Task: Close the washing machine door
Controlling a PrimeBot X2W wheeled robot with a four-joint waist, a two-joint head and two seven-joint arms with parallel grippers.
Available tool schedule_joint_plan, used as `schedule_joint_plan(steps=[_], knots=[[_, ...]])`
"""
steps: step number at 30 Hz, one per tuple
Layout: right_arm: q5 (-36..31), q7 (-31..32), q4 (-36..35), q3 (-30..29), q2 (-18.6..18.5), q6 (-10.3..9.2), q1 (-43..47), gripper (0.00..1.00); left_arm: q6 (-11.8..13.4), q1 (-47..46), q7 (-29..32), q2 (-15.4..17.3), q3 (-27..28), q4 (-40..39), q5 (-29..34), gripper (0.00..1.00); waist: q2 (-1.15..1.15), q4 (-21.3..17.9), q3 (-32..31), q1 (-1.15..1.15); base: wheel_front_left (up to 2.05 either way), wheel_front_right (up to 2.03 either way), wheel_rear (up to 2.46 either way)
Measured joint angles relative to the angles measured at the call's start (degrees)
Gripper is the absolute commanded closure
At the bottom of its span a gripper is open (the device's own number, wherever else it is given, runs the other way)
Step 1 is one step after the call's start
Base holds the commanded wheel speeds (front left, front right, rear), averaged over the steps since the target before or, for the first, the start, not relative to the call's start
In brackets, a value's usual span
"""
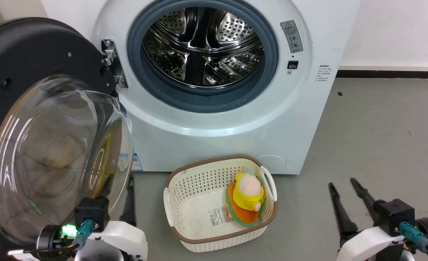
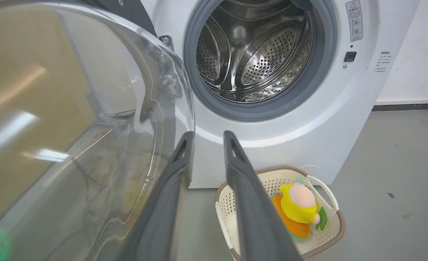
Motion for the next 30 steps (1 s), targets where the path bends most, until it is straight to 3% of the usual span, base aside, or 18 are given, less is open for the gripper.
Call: schedule_joint_plan(steps=[6, 7, 8, 30], knots=[[0.6, -0.6, 0.1, -0.3, 0.0, 0.00, 0.0, 0.00, 0.7, 0.0, -0.6, 0.0, -0.5, 0.1, 0.0, 0.00, 0.00, 0.0, 0.1, 0.00, 0.00, 0.00, 0.00], [0.6, -0.6, 0.1, -0.3, 0.0, 0.00, 0.0, 0.00, 0.9, 0.0, -0.6, 0.0, -0.6, 0.1, 0.0, 0.81, 0.00, 0.0, 0.1, 0.00, 0.00, 0.00, 0.00], [0.9, -1.1, 0.2, -0.4, 0.0, 0.00, 0.0, 0.00, 1.5, 0.0, -1.1, 0.0, -0.8, 0.1, 0.0, 1.00, 0.00, 0.0, 0.1, 0.00, 0.00, 0.00, 0.00], [3.3, -3.6, 0.3, -1.4, 0.0, 0.00, 0.0, 0.00, 2.5, -4.1, -3.6, 1.1, -1.0, -5.3, -0.5, 1.00, 0.00, 3.2, 0.6, 0.00, 0.00, 0.00, 0.00]])
